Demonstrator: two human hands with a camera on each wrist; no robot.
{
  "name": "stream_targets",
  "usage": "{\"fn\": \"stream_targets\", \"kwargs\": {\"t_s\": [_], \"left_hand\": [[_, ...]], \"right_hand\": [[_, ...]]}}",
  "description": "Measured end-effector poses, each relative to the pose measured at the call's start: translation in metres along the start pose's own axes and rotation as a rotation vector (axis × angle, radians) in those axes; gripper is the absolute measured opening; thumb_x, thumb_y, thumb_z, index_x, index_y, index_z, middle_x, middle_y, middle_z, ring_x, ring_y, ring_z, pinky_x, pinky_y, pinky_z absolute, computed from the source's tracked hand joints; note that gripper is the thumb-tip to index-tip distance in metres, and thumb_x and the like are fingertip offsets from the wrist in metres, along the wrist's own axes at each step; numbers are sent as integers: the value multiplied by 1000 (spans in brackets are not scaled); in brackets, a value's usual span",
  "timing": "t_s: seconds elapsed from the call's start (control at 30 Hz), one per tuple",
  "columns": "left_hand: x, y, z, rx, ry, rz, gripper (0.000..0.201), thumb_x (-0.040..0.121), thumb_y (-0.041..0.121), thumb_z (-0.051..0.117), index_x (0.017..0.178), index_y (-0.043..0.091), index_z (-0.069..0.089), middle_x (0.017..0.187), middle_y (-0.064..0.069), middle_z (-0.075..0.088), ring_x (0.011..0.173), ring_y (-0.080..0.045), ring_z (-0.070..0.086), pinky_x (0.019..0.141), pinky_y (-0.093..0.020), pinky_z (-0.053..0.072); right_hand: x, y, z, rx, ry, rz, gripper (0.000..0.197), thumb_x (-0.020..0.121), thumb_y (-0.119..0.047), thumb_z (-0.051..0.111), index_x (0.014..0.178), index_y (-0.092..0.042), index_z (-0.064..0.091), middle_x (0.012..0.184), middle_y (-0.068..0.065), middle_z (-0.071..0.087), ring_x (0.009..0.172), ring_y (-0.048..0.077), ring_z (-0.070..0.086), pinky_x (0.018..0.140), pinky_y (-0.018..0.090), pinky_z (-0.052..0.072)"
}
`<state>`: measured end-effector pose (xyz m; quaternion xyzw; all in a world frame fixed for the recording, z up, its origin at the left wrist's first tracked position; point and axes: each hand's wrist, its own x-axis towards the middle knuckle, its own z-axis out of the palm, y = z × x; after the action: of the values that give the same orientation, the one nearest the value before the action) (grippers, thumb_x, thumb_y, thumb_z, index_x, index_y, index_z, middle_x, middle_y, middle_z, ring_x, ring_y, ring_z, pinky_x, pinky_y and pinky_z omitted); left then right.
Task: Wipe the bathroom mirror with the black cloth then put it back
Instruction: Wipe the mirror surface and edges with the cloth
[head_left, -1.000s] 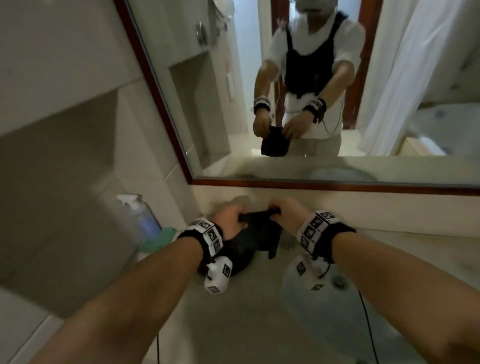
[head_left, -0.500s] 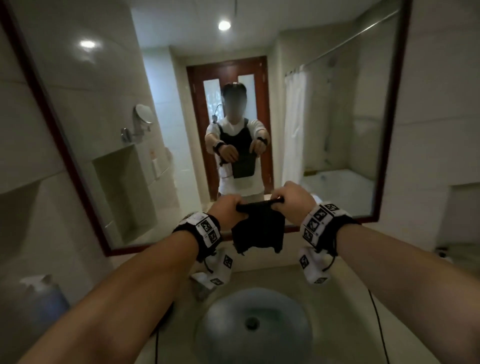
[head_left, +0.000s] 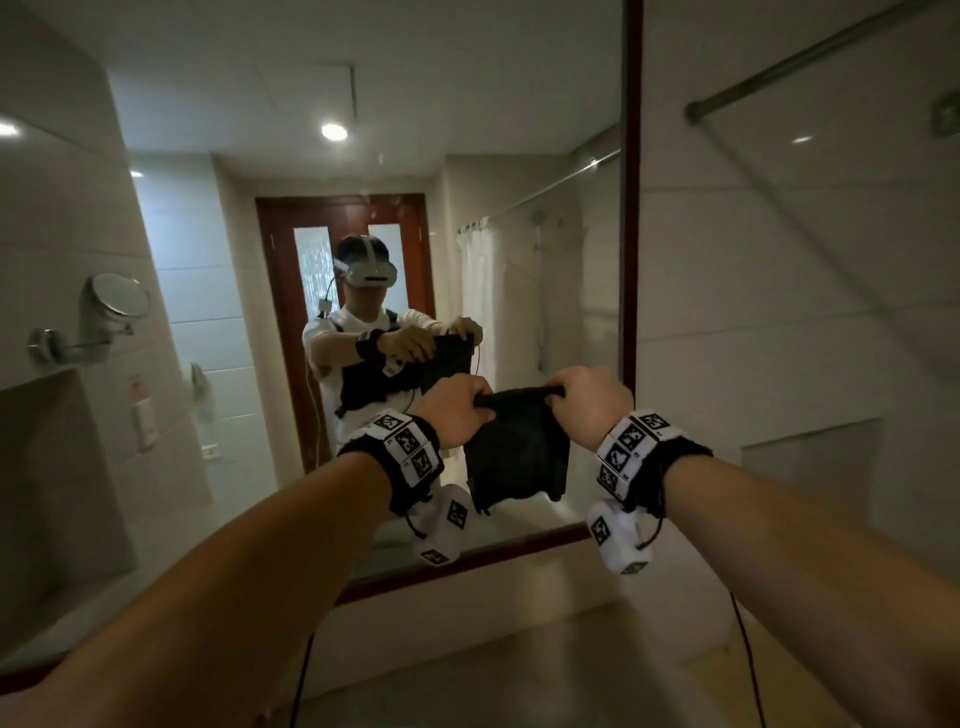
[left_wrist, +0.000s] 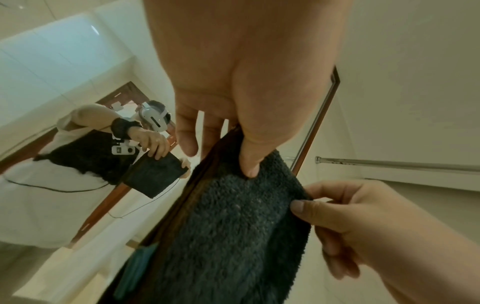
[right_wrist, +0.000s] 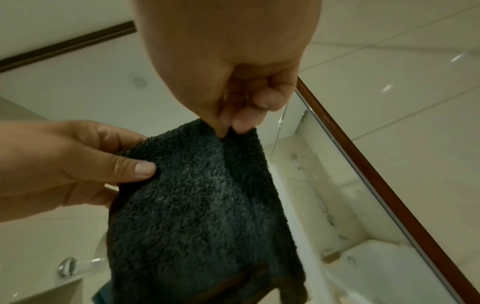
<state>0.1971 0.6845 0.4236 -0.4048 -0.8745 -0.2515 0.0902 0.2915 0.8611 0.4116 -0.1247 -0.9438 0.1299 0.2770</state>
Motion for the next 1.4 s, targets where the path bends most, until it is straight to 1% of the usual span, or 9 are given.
{"fn": "stream_targets", "kwargs": {"t_s": [0.13,0.33,0.53,0.63,0.77,0.9,1.1,1.23,1.4], "left_hand": [[56,-1,5,-22,39,14,9,93,19,62,83,19,62,87,-4,65,86,-22,62,79,-35,50],[119,3,8,-49,122,-8,5,92,17,64,88,20,65,84,2,63,82,-17,61,66,-24,43],[175,20,-1,-13,299,-9,3,86,13,68,86,16,70,103,-5,66,99,-21,62,96,-39,47],[208,20,-4,26,367,-44,13,79,24,65,81,38,64,109,4,65,101,-19,63,98,-42,47],[224,36,-17,17,490,-134,28,84,6,67,74,30,57,82,10,61,78,-7,58,71,-6,40],[247,32,-28,20,630,-193,19,85,5,67,86,21,58,82,13,56,76,-6,55,66,-15,41],[263,20,-39,21,704,-143,11,87,7,68,91,12,60,89,0,61,88,-20,61,78,-32,51],[267,6,-44,-20,784,-147,10,85,8,69,93,7,62,94,-4,65,88,-20,63,77,-32,53],[269,-7,-48,-3,818,-93,14,83,9,71,94,10,62,90,0,64,80,-13,60,61,-9,41]], "right_hand": [[47,19,-4,95,55,41,22,94,-18,51,100,-19,72,91,3,69,79,20,61,63,25,39],[105,52,0,372,108,-10,13,93,-15,58,100,-16,69,82,0,65,79,20,66,72,29,51],[171,86,0,504,215,-187,23,90,-17,60,113,-17,65,85,-5,65,80,12,62,71,25,48],[205,101,-2,538,179,-283,34,88,-20,61,122,-19,61,97,-1,69,90,19,65,81,35,55],[237,104,-6,576,194,-347,41,87,-20,60,128,-24,55,108,-2,68,96,18,65,89,40,54],[258,99,-7,624,186,-422,48,89,-9,61,134,-17,49,116,4,64,106,19,62,96,34,51],[281,86,5,520,233,-518,81,87,-12,65,153,-24,21,141,8,50,126,21,51,105,38,46],[290,74,20,152,370,-632,84,82,-27,73,152,-24,27,154,9,33,140,31,32,112,50,37],[295,64,30,-215,454,-612,76,79,-43,74,146,-35,39,158,13,25,136,42,31,98,56,41]]}}
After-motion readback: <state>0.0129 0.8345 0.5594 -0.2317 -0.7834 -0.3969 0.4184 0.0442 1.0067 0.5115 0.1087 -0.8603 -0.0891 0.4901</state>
